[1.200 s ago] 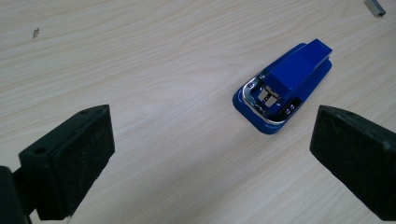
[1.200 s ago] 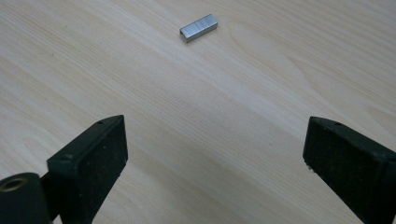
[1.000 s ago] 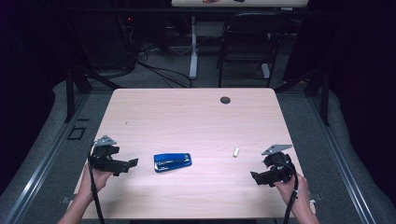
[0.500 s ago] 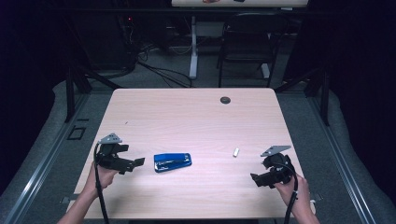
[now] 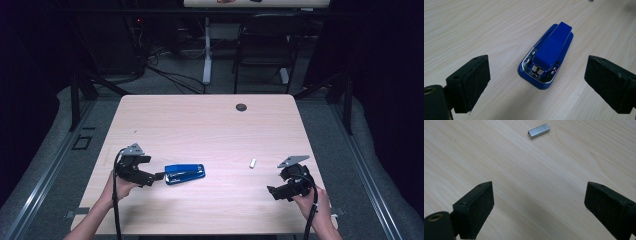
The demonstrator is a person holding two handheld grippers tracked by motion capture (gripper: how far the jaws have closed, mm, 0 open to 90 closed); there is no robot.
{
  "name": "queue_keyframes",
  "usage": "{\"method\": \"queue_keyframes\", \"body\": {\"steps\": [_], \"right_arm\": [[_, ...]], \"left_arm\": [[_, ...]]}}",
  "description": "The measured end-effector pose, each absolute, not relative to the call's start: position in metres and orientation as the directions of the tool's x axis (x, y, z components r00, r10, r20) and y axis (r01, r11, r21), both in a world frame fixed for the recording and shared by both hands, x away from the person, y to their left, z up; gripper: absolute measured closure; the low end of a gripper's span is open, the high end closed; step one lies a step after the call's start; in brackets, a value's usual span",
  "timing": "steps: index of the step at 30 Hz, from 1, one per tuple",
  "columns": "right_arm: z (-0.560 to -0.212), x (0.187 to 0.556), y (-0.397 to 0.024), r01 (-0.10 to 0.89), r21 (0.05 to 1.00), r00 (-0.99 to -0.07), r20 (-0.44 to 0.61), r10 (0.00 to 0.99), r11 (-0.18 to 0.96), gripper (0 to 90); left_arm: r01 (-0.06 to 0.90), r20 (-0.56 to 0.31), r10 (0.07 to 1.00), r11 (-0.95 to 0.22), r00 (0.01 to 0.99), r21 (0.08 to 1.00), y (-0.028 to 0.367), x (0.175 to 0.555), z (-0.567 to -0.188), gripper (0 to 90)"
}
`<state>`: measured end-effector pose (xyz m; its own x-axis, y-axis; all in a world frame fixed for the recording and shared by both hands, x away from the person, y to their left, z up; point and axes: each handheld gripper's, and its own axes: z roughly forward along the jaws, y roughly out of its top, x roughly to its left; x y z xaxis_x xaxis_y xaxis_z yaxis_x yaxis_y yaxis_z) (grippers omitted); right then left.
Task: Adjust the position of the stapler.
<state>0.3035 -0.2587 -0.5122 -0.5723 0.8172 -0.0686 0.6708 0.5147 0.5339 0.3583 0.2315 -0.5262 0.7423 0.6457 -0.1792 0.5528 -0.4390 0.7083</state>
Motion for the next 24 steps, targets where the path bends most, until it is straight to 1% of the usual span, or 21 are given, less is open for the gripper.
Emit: {"method": "queue_keyframes", "body": {"steps": [1, 3, 4, 5, 6, 9, 10, 11, 15, 16, 19, 21, 23, 24], "right_arm": [[-0.513, 0.303, -0.257, 0.667, 0.529, -0.580, -0.075, 0.811, 0.525, 8.5], [-0.513, 0.303, -0.256, 0.667, 0.526, -0.583, -0.072, 0.809, 0.527, 8.4], [-0.514, 0.303, -0.255, 0.666, 0.520, -0.585, -0.080, 0.807, 0.535, 8.5], [-0.514, 0.303, -0.255, 0.669, 0.515, -0.583, -0.082, 0.809, 0.535, 8.6], [-0.515, 0.303, -0.255, 0.669, 0.517, -0.583, -0.081, 0.809, 0.534, 8.6], [-0.517, 0.303, -0.256, 0.677, 0.514, -0.582, -0.063, 0.811, 0.526, 8.9], [-0.517, 0.303, -0.256, 0.677, 0.514, -0.582, -0.063, 0.811, 0.526, 8.9], [-0.518, 0.303, -0.256, 0.683, 0.501, -0.582, -0.067, 0.810, 0.532, 9.1], [-0.518, 0.303, -0.255, 0.679, 0.500, -0.587, -0.069, 0.807, 0.537, 9.4], [-0.518, 0.302, -0.254, 0.679, 0.493, -0.589, -0.074, 0.804, 0.543, 9.6], [-0.517, 0.301, -0.252, 0.672, 0.485, -0.592, -0.103, 0.799, 0.560, 9.9], [-0.517, 0.302, -0.252, 0.675, 0.489, -0.590, -0.092, 0.802, 0.553, 10.0], [-0.518, 0.302, -0.253, 0.679, 0.477, -0.588, -0.102, 0.802, 0.558, 10.1], [-0.518, 0.302, -0.253, 0.681, 0.476, -0.588, -0.098, 0.803, 0.556, 10.2]], "left_arm": [[0.546, -0.166, 0.635, -0.467, 0.755, 0.696, 0.225, 0.360, -0.530, 9.6], [0.539, -0.163, 0.624, -0.480, 0.764, 0.692, 0.222, 0.361, -0.531, 10.3], [0.533, -0.155, 0.618, -0.491, 0.770, 0.689, 0.220, 0.362, -0.532, 12.1], [0.527, -0.149, 0.613, -0.499, 0.776, 0.688, 0.218, 0.362, -0.532, 15.6], [0.523, -0.147, 0.608, -0.505, 0.780, 0.686, 0.216, 0.363, -0.532, 16.3], [0.510, -0.138, 0.591, -0.528, 0.795, 0.679, 0.211, 0.366, -0.534, 25.0], [0.509, -0.134, 0.592, -0.531, 0.795, 0.677, 0.209, 0.366, -0.535, 25.0], [0.503, -0.122, 0.588, -0.546, 0.800, 0.670, 0.208, 0.368, -0.537, 28.3], [0.495, -0.112, 0.583, -0.555, 0.805, 0.668, 0.205, 0.372, -0.540, 34.9], [0.490, -0.105, 0.581, -0.560, 0.807, 0.668, 0.204, 0.373, -0.540, 34.9], [0.478, -0.109, 0.562, -0.567, 0.820, 0.671, 0.203, 0.375, -0.542, 40.9], [0.473, -0.115, 0.553, -0.565, 0.825, 0.676, 0.203, 0.375, -0.543, 45.5], [0.468, -0.113, 0.545, -0.575, 0.831, 0.671, 0.200, 0.374, -0.544, 46.6], [0.466, -0.112, 0.542, -0.577, 0.833, 0.671, 0.200, 0.373, -0.545, 49.6]]}}
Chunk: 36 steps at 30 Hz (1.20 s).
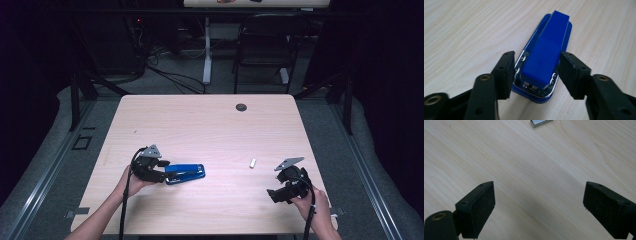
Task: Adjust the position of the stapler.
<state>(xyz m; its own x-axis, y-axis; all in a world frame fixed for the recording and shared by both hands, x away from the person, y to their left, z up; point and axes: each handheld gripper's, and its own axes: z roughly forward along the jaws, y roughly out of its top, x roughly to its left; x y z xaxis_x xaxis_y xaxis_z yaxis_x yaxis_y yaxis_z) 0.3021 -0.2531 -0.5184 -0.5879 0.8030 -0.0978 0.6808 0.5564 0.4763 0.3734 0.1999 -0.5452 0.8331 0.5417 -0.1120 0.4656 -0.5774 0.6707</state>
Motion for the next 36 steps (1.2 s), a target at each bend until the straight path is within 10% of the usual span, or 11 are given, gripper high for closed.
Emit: {"method": "queue_keyframes", "body": {"steps": [36], "right_arm": [[-0.519, 0.300, -0.250, 0.682, 0.461, -0.599, -0.091, 0.795, 0.567, 11.6]], "left_arm": [[0.594, -0.191, 0.622, -0.544, 0.760, 0.592, 0.187, 0.349, -0.539, 60.9]]}}
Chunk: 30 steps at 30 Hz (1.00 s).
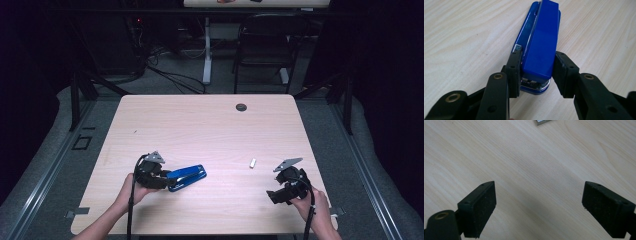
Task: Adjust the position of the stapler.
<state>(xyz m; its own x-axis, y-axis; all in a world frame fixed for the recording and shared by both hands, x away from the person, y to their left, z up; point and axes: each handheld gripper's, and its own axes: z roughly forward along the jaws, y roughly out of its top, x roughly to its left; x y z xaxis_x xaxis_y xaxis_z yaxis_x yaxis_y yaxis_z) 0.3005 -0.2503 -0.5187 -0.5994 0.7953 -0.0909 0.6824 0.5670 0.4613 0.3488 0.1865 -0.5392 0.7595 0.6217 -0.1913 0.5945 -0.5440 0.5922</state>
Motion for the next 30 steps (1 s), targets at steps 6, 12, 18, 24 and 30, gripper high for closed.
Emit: {"method": "queue_keyframes", "body": {"steps": [6, 12, 18, 24, 30], "right_arm": [[-0.520, 0.301, -0.250, 0.683, 0.460, -0.601, -0.088, 0.795, 0.567, 11.7], [-0.520, 0.301, -0.248, 0.683, 0.461, -0.601, -0.087, 0.794, 0.567, 11.7], [-0.520, 0.301, -0.249, 0.682, 0.459, -0.602, -0.089, 0.793, 0.569, 11.8], [-0.519, 0.300, -0.250, 0.680, 0.454, -0.602, -0.101, 0.792, 0.576, 11.8], [-0.519, 0.300, -0.249, 0.679, 0.458, -0.603, -0.097, 0.792, 0.574, 11.9]], "left_arm": [[0.634, -0.227, 0.647, -0.510, 0.728, 0.581, 0.183, 0.343, -0.539, 61.6], [0.635, -0.215, 0.654, -0.515, 0.725, 0.575, 0.179, 0.339, -0.538, 62.4], [0.617, -0.210, 0.634, -0.533, 0.744, 0.578, 0.181, 0.341, -0.530, 60.5], [0.580, -0.180, 0.639, -0.495, 0.747, 0.647, 0.192, 0.335, -0.508, 53.2], [0.582, -0.128, 0.692, -0.476, 0.710, 0.659, 0.205, 0.339, -0.507, 59.1]]}}
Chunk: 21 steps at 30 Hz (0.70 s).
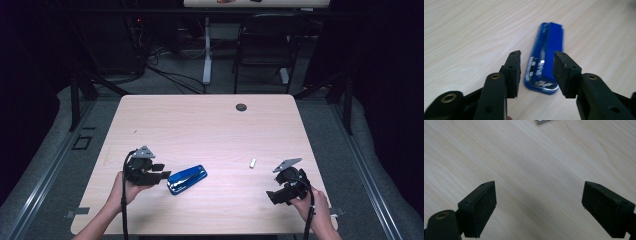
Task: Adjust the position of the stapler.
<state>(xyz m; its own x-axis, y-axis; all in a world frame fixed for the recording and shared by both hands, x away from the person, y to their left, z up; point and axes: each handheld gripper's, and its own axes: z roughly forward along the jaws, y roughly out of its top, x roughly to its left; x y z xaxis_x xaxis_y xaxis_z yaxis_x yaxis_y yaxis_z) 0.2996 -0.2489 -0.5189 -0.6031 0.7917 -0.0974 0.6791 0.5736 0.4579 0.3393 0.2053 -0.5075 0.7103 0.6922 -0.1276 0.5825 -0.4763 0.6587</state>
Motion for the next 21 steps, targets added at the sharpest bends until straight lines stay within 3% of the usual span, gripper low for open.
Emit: {"method": "queue_keyframes", "body": {"steps": [6, 21], "right_arm": [[-0.520, 0.300, -0.248, 0.680, 0.463, -0.601, -0.091, 0.794, 0.569, 11.9], [-0.520, 0.300, -0.248, 0.680, 0.452, -0.603, -0.104, 0.791, 0.577, 12.0]], "left_arm": [[0.598, -0.083, 0.702, -0.532, 0.708, 0.600, 0.208, 0.346, -0.524, 69.7], [0.585, -0.080, 0.663, -0.591, 0.745, 0.555, 0.197, 0.343, -0.533, 81.9]]}}
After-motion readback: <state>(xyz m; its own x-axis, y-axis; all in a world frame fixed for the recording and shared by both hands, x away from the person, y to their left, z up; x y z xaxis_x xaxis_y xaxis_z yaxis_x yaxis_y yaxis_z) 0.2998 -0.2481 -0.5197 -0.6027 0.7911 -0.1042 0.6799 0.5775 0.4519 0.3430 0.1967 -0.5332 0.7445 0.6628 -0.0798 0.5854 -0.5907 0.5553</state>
